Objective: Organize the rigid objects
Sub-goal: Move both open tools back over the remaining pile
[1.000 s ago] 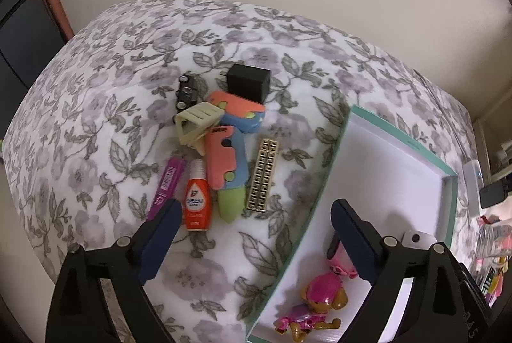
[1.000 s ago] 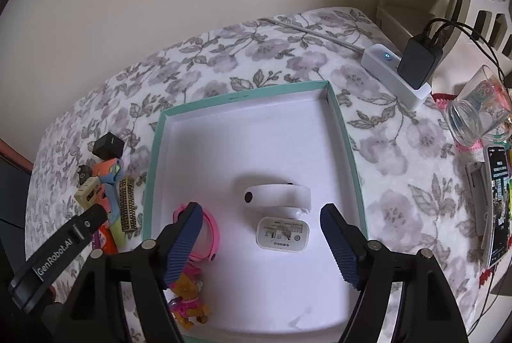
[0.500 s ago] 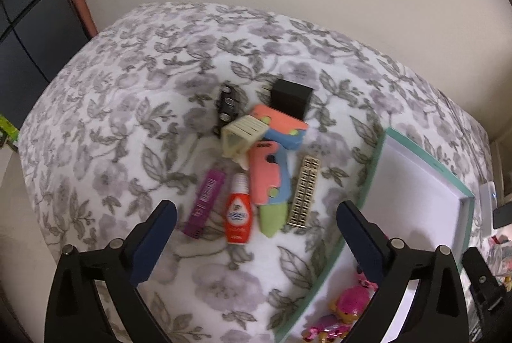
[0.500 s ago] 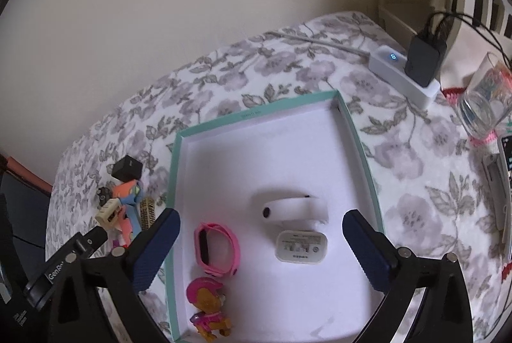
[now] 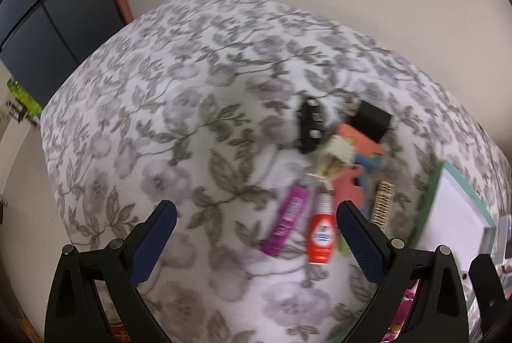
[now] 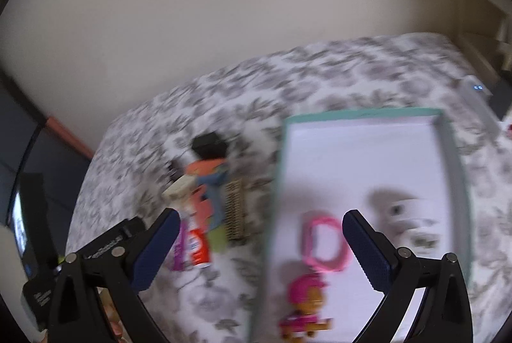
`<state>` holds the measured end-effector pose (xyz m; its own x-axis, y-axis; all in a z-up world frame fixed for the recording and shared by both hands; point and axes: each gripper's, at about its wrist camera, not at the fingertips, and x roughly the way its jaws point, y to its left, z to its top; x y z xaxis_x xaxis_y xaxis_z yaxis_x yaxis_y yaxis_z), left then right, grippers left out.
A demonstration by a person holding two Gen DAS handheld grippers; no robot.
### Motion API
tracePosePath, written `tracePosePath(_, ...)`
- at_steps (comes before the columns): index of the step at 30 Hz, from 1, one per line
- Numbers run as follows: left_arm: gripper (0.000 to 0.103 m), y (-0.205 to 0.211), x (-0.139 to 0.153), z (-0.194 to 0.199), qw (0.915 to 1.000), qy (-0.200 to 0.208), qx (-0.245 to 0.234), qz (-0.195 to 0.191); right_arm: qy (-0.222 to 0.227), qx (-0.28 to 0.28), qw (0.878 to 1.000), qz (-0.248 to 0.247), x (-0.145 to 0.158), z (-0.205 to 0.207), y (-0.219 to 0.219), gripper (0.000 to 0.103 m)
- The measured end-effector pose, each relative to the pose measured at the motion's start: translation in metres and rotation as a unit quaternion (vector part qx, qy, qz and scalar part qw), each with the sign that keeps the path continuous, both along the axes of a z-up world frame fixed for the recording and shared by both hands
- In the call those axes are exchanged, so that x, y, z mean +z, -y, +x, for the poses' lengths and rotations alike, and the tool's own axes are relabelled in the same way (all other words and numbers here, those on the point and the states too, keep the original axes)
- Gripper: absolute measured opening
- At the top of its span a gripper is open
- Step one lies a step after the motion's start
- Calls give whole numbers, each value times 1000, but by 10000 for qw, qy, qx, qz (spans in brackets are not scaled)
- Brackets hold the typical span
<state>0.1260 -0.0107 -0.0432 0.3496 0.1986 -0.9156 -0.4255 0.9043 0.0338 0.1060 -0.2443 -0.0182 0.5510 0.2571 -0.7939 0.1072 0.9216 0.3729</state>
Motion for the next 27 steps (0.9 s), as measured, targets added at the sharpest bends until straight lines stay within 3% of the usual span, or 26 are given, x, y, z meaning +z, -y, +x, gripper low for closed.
tracePosePath(6, 100, -35, -21, -3, 9991, -218, 322, -140, -248, 461, 9986, -87, -20, 13, -40, 102)
tracePosePath(15, 100, -45, -46, 2, 9977, -467, 237, -431, -585, 1073, 9921, -276, -50, 24, -87, 88)
tracePosePath(21, 100, -56, -58, 2, 9960, -593, 366, -564, -781, 1328, 9874, -367, -68, 26, -104, 74)
tracePosePath(27, 100, -60, -65, 3, 9948, -608, 378, -725, -932, 1608, 9821, -301, -82, 29, -119, 54)
